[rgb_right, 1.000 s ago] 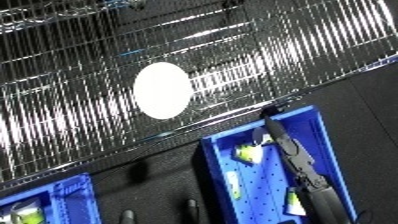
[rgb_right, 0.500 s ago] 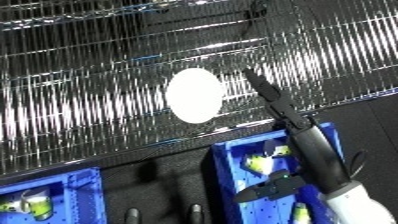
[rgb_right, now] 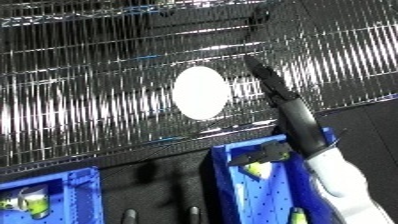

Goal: Pick up the object and place it into the box

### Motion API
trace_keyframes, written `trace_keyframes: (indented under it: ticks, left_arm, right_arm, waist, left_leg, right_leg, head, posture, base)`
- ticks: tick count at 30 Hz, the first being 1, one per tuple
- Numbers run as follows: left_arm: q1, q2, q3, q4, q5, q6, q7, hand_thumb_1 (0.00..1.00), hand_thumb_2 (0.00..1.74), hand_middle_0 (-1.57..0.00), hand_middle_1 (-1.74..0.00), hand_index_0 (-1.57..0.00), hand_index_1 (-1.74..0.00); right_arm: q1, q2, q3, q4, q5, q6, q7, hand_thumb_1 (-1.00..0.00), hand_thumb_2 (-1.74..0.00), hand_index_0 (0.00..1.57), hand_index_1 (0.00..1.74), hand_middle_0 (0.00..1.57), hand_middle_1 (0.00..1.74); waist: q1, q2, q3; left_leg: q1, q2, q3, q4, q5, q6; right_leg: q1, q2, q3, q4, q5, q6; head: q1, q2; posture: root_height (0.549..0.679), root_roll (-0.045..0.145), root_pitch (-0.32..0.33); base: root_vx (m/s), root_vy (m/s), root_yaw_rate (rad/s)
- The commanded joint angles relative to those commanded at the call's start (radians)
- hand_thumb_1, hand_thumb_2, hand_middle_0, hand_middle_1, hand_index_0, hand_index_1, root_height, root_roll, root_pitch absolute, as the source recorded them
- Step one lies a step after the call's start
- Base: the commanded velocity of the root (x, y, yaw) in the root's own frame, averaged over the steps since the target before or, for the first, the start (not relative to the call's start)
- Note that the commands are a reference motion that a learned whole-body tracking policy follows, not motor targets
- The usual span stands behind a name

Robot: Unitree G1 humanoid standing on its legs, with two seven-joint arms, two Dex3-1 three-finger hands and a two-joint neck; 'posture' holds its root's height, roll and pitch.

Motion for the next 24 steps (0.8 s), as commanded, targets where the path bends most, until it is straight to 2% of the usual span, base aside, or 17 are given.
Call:
trace_keyframes:
  ticks: [10, 17, 24]
  left_arm:
    - [0.005, 0.000, -0.025, -0.052, -0.016, 0.000, 0.005, 0.00, 0.00, 0.00, 0.00, 0.00, 0.00]
    - [0.014, -0.002, -0.041, -0.076, -0.022, 0.004, 0.012, 0.00, 0.00, 0.00, 0.00, 0.00, 0.00]
    - [0.026, -0.010, -0.058, -0.094, -0.029, 0.002, 0.015, 0.00, 0.00, 0.00, 0.00, 0.00, 0.00]
  right_arm:
    - [-0.075, 0.005, 0.051, 0.139, 0.022, 0.034, 0.015, 0.00, 0.00, 0.00, 0.00, 0.00, 0.00]
    - [-0.129, 0.009, 0.080, 0.207, 0.048, 0.048, 0.046, 0.00, 0.00, 0.00, 0.00, 0.00, 0.00]
    - [-0.187, 0.031, 0.106, 0.241, 0.053, 0.064, 0.077, 0.00, 0.00, 0.00, 0.00, 0.00, 0.00]
  waist:
    - [0.019, 0.018, 0.000]
    - [0.034, 0.032, 0.000]
    - [0.049, 0.047, 0.000]
  left_leg:
    - [-0.028, -0.007, -0.001, 0.011, -0.001, 0.0046]
    - [-0.049, -0.011, -0.004, 0.013, 0.005, 0.0037]
    - [-0.068, -0.017, -0.005, 0.020, 0.006, 0.0041]
  right_leg:
    - [-0.032, -0.0033, -0.001, 0.023, -0.004, -0.0079]
    - [-0.056, -0.0074, -0.005, 0.035, -0.004, -0.0118]
    - [-0.078, -0.0121, -0.008, 0.053, -0.010, -0.0181]
  head:
    - [0.050, 0.081]
    - [0.071, 0.100]
    - [0.093, 0.102]
  posture:
    - [0.644, 0.059, 0.108]
    - [0.643, 0.062, 0.119]
    - [0.641, 0.066, 0.127]
  base:
    - [0.024, 0.020, 0.032]
    - [0.011, 0.014, 0.035]
    - [0.015, 0.025, 0.033]
